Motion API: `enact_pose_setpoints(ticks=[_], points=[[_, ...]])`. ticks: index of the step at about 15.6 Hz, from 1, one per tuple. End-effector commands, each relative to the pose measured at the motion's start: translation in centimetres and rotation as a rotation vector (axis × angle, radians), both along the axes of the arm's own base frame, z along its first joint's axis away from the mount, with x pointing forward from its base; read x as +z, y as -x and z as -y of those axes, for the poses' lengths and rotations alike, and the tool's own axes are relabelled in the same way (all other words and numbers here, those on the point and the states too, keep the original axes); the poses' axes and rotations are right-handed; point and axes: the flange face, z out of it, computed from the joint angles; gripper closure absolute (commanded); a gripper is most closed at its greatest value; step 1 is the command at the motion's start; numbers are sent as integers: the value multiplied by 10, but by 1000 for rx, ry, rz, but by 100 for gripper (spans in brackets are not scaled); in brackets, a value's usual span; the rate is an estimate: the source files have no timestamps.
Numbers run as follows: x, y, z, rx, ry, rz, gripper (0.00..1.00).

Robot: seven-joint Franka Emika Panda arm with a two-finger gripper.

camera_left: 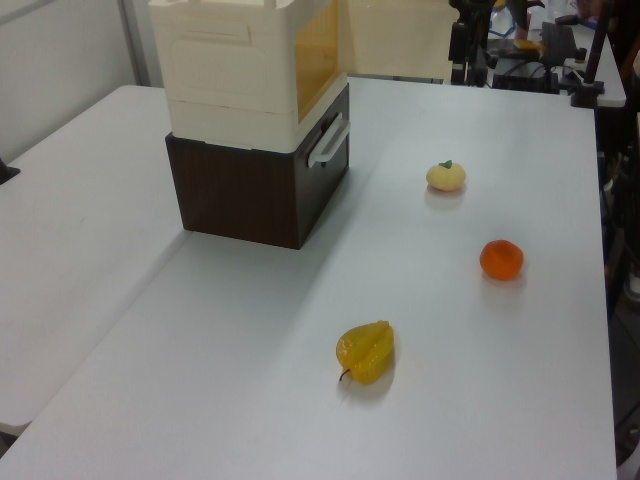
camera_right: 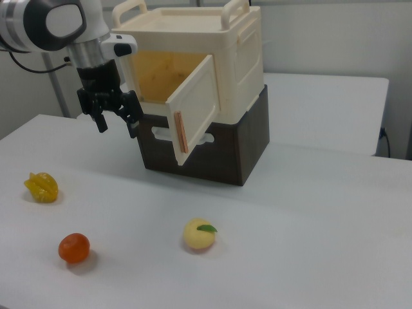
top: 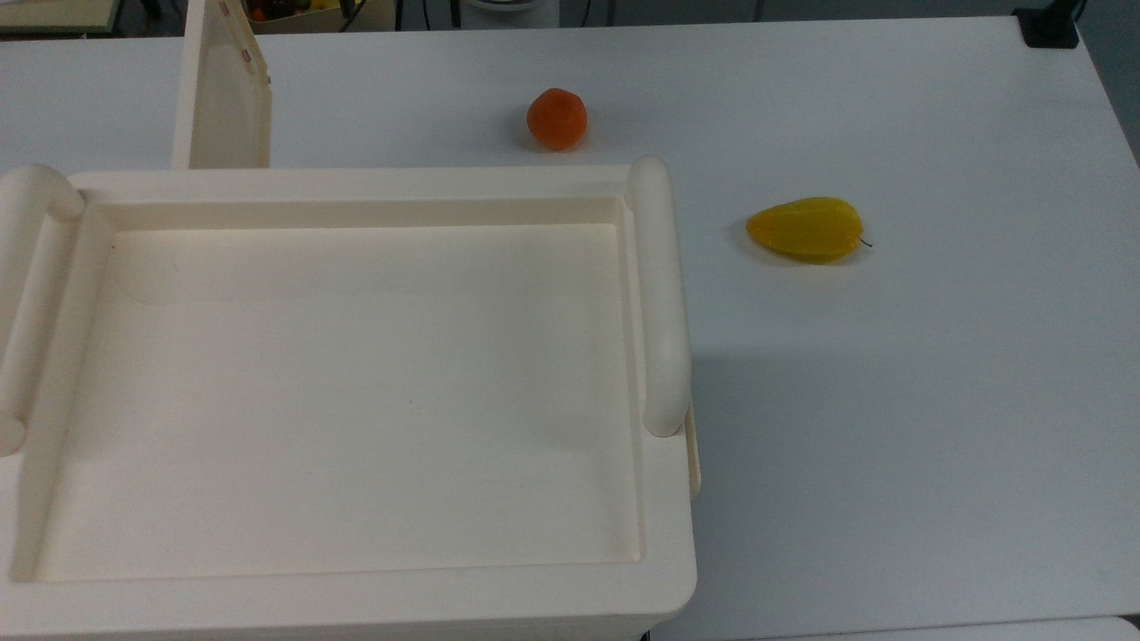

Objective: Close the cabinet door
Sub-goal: 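Move the gripper toward the open edge of the cream cabinet door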

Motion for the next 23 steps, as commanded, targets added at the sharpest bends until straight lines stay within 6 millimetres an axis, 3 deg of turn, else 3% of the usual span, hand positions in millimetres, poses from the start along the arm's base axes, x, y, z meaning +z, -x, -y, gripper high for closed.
enact_pose_setpoints(ticks=[1, 3, 4, 8, 9, 16, 19, 23], points=[[-4, -3, 2, 23, 9, 11, 0], [-5, -3, 2, 23, 9, 9, 6], [-5, -3, 3, 22, 9, 9, 18], [-6, -4, 3, 23, 9, 8, 85], [-6, -4, 3, 23, 9, 7, 97], [1, -4, 7, 14, 6, 18, 100], [25, -3, 28, -26, -3, 61, 100], [59, -2, 38, -57, -3, 129, 100]])
